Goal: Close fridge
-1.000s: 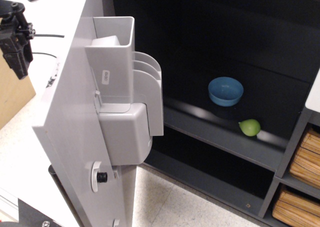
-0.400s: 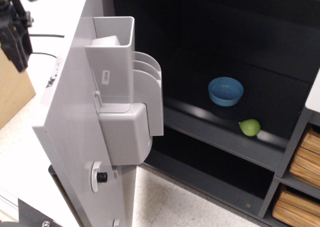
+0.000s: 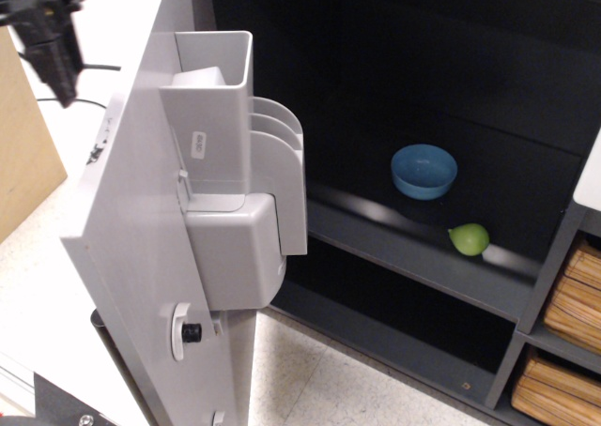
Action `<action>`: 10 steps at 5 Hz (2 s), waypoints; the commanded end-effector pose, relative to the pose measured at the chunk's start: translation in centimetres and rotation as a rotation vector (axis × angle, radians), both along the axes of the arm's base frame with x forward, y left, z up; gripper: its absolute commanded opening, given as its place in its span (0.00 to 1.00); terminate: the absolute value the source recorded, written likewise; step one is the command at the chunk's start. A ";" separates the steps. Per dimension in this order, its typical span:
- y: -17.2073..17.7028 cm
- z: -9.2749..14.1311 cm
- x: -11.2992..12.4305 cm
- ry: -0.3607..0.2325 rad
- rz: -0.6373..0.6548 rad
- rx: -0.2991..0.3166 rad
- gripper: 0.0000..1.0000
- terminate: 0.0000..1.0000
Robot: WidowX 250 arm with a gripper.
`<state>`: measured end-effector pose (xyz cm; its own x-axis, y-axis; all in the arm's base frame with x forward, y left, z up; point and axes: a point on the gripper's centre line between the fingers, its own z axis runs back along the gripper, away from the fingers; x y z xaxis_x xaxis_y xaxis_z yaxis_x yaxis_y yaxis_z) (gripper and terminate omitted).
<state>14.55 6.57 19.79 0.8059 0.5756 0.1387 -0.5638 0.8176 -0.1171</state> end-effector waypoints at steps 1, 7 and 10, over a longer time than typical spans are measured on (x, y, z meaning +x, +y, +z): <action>-3.2 -1.9 2.5 -0.041 0.025 -0.017 1.00 0.00; -11.4 -3.0 11.3 0.011 0.072 -0.042 1.00 0.00; -15.1 0.1 13.2 -0.041 0.060 -0.082 1.00 0.00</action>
<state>27.28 -8.57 17.85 0.7697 0.6339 0.0757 -0.6192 0.7701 -0.1534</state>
